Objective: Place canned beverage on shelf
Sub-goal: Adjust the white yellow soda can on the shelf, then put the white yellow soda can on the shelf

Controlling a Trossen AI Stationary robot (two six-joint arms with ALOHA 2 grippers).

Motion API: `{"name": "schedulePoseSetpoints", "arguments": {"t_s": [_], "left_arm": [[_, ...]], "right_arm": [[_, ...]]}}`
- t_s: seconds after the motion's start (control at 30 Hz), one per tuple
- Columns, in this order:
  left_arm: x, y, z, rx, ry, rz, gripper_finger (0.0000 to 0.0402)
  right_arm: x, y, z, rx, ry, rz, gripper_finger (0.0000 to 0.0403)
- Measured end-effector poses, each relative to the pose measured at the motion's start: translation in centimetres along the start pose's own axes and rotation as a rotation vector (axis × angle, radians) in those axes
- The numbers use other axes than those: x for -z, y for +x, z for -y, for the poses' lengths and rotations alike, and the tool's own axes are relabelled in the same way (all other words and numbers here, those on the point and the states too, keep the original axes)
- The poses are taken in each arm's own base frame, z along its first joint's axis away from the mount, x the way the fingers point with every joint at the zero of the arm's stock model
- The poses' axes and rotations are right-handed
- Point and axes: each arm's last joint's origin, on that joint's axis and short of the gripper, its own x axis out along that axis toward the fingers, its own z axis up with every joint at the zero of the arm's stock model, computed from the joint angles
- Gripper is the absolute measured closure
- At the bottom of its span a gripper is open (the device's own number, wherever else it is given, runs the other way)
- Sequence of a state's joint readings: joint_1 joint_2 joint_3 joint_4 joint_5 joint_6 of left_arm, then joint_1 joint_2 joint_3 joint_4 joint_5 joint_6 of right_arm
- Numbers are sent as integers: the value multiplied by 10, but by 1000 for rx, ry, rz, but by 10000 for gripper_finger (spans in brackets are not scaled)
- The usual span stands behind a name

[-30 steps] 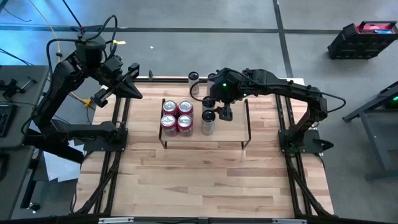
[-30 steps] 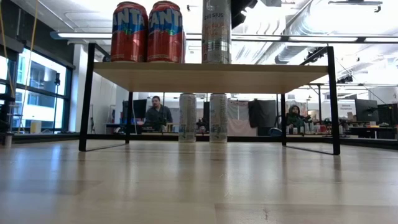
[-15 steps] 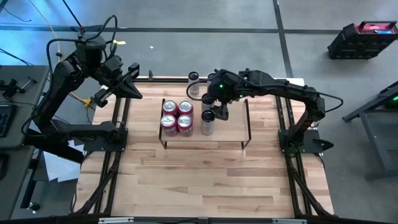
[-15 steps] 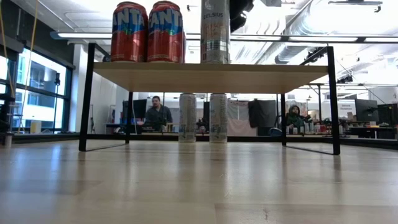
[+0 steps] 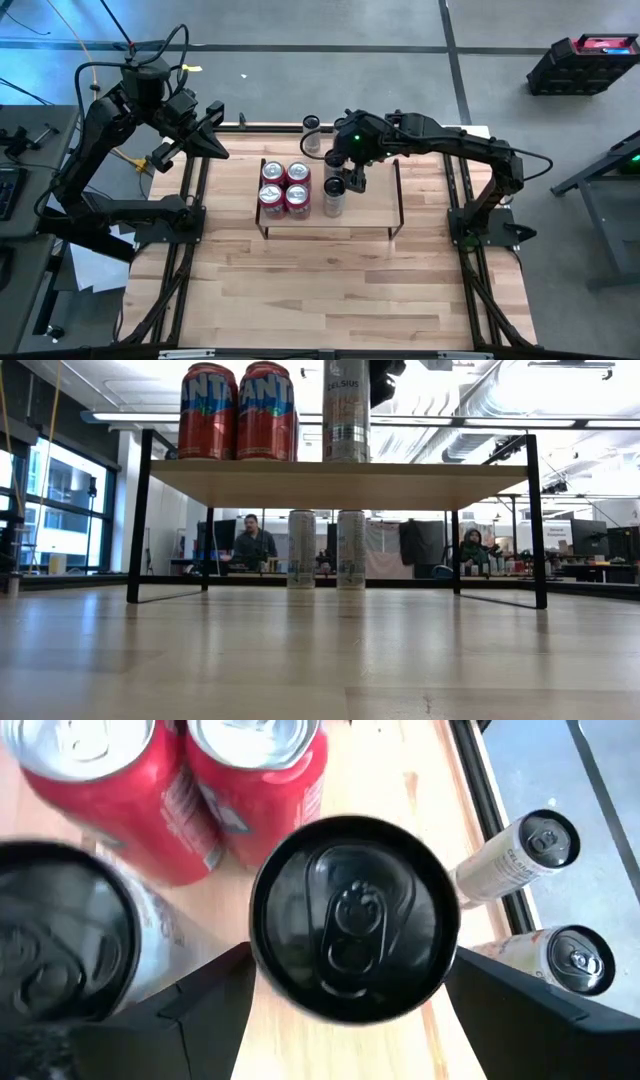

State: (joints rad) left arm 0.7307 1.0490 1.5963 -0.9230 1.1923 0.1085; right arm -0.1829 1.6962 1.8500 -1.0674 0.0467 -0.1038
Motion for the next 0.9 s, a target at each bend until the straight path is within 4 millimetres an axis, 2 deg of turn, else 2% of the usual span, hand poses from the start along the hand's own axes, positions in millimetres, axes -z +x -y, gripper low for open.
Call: {"name": "schedulePoseSetpoints", "arguments": {"t_s": [0.57, 0.7, 0.9], "left_arm": [[1, 0, 1, 0, -7, -2, 401], [1, -1, 2, 0, -4, -1, 401], [1, -1, 3, 0, -1, 0, 401]], "right_arm": [[-5, -2, 2, 54, 23, 50, 98], [-4, -13, 1, 25, 27, 77, 98], [0, -43, 2, 19, 76, 144, 98]]}}
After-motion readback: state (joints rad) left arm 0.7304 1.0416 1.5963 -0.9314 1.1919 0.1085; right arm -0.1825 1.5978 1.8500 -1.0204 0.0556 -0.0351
